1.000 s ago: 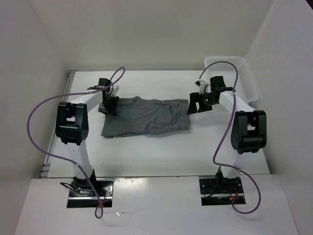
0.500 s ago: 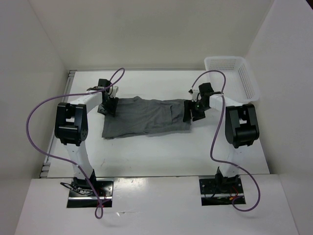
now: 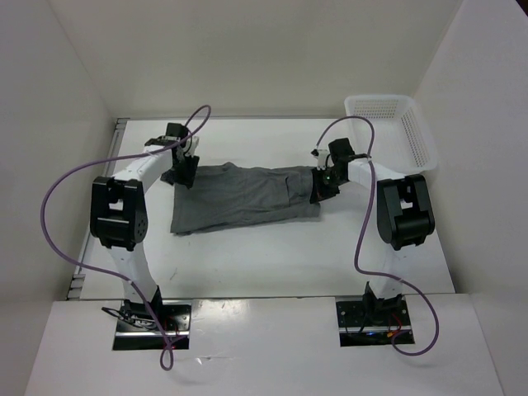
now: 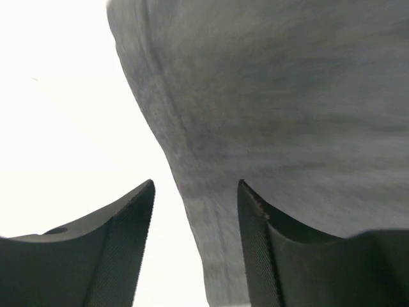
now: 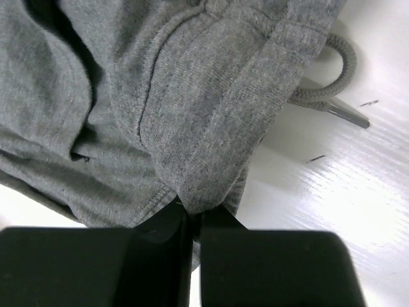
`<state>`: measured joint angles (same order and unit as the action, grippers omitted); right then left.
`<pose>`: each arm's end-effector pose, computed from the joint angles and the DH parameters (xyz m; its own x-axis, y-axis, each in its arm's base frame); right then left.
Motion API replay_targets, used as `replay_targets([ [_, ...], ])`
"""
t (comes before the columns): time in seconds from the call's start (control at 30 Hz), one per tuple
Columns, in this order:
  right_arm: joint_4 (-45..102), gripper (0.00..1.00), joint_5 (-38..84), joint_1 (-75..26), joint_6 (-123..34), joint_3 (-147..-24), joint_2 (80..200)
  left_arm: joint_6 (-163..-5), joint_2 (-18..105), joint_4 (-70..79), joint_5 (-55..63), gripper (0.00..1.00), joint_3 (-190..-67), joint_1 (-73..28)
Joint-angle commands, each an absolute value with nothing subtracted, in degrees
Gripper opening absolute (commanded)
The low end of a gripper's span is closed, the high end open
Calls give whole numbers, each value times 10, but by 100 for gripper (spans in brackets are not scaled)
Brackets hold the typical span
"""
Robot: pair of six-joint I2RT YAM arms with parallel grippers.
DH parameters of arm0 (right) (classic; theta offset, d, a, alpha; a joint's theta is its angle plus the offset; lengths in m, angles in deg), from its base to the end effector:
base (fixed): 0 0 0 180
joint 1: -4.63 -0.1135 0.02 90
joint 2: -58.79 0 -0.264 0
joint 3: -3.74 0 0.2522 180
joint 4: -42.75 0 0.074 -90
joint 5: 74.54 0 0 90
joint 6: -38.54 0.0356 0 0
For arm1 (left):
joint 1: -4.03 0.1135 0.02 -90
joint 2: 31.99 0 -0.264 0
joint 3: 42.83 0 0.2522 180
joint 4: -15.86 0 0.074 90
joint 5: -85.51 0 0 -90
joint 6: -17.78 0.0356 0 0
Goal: Fold and stack the shorts
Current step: Fold the shorts
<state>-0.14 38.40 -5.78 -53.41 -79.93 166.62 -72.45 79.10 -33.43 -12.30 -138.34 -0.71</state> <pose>0.3639 0.0810 0.1633 -0.8944 -0.1962 -0.4019 -0.3465 0.8721 0.3454 0.4034 -0.0286 0.1932 -0.9023 0.0708 -0.4252 0.0207 0.9924 0.1213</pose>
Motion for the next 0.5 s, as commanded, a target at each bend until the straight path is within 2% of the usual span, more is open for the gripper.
replay_targets([
  [0.0, -4, 0, 381, -65, -552, -831, 1649, -722, 705, -359, -138, 64, -1464, -62],
  [0.1, -4, 0, 375, -71, -559, -838, 1637, -722, 694, -372, -118, 64, -1493, -121],
  [0.3, -15, 0, 364, -71, -576, -856, 1626, -722, 761, -370, -19, 65, -1505, -221],
  [0.47, -27, 0, 358, -71, -594, -889, 1615, -722, 832, -340, 5, 65, -1512, -252],
])
